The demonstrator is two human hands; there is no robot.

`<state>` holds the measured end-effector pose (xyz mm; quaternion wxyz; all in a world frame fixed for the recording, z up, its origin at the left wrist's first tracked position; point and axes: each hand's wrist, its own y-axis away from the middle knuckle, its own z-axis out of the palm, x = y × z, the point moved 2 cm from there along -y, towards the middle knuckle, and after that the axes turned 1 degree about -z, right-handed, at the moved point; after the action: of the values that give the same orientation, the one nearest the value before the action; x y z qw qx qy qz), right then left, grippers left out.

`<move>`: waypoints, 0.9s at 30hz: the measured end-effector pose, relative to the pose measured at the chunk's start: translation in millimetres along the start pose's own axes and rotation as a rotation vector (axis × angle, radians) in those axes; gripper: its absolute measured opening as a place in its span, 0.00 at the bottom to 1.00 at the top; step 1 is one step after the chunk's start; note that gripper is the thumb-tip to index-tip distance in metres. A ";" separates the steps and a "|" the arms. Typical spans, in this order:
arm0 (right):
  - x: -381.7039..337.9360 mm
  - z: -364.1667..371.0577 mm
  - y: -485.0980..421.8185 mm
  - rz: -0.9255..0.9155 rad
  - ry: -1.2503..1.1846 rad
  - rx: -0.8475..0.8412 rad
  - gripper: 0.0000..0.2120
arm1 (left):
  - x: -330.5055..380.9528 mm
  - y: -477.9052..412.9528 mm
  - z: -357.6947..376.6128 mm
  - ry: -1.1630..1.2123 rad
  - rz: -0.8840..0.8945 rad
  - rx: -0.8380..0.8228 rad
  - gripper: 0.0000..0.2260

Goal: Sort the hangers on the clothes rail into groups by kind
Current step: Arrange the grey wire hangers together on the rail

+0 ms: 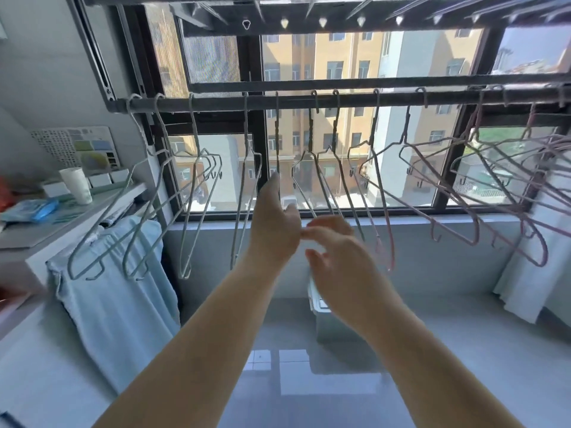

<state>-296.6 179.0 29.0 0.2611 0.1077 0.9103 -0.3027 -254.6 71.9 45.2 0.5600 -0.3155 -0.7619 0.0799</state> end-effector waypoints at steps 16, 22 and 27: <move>41.3 -18.3 -42.3 0.503 -0.782 0.034 0.18 | -14.5 58.0 43.1 0.378 -0.096 -0.276 0.26; 26.8 -10.4 -56.6 0.457 -1.055 0.132 0.17 | -14.1 50.5 38.5 0.431 -0.099 -0.263 0.20; 18.1 -5.8 -76.8 0.397 -1.002 0.142 0.13 | -9.8 37.1 33.0 0.488 -0.086 -0.244 0.13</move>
<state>-341.4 122.3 61.2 0.7072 0.1373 0.6140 -0.3225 -268.2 103.1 7.7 0.6875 -0.3581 -0.6212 -0.1147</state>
